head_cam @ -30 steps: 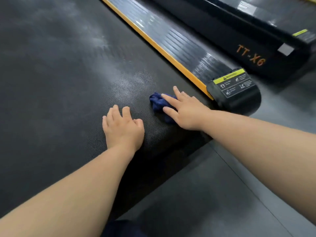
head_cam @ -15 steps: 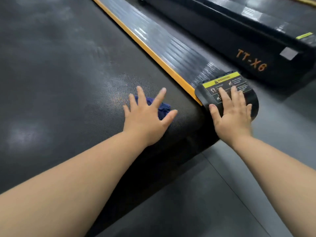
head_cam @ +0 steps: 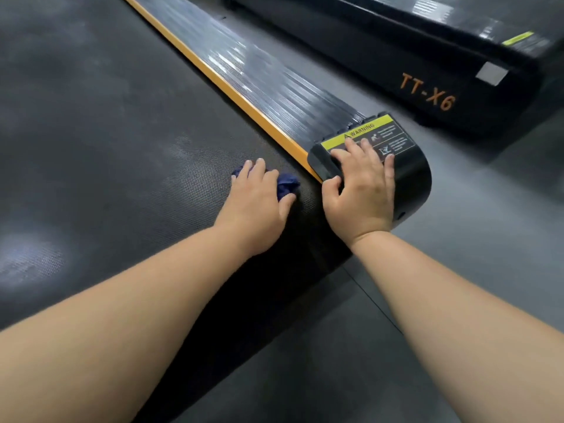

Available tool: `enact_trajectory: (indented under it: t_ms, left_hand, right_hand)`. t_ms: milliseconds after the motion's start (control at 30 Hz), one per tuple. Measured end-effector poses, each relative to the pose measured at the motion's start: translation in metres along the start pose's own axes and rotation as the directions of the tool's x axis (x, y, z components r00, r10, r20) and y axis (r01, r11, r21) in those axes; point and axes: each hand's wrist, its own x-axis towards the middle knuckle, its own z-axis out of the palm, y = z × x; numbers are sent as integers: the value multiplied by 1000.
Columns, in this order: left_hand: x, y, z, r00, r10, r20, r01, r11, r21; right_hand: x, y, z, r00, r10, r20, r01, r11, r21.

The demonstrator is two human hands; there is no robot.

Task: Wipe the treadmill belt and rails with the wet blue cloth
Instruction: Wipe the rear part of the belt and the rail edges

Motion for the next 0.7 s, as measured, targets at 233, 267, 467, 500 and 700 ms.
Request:
enact_trajectory:
  t_ms: [233,267,467,500,700]
  left_hand:
    - [-1,0,-2,997,-53,62,56,998,-41]
    - [16,0,-1,995,-83,57,86,995,-56]
    - [80,-14,2,985,-161,-57,157,985,-75]
    - [78,-15,5,980,-189,-69,191,981,37]
    - [70,2,8,954,-254,-157,274,953,126]
  right_hand:
    - [-3,6,3,997,-44,-65,48,997,67]
    - [-3,8,2,997,-33,-72,40,994,104]
    - [-6,24,-4,997,-64,43,60,996,70]
    - [-7,26,-4,995,-77,63,74,996,57]
    - [-7,27,-3,995,-80,56,79,997,12]
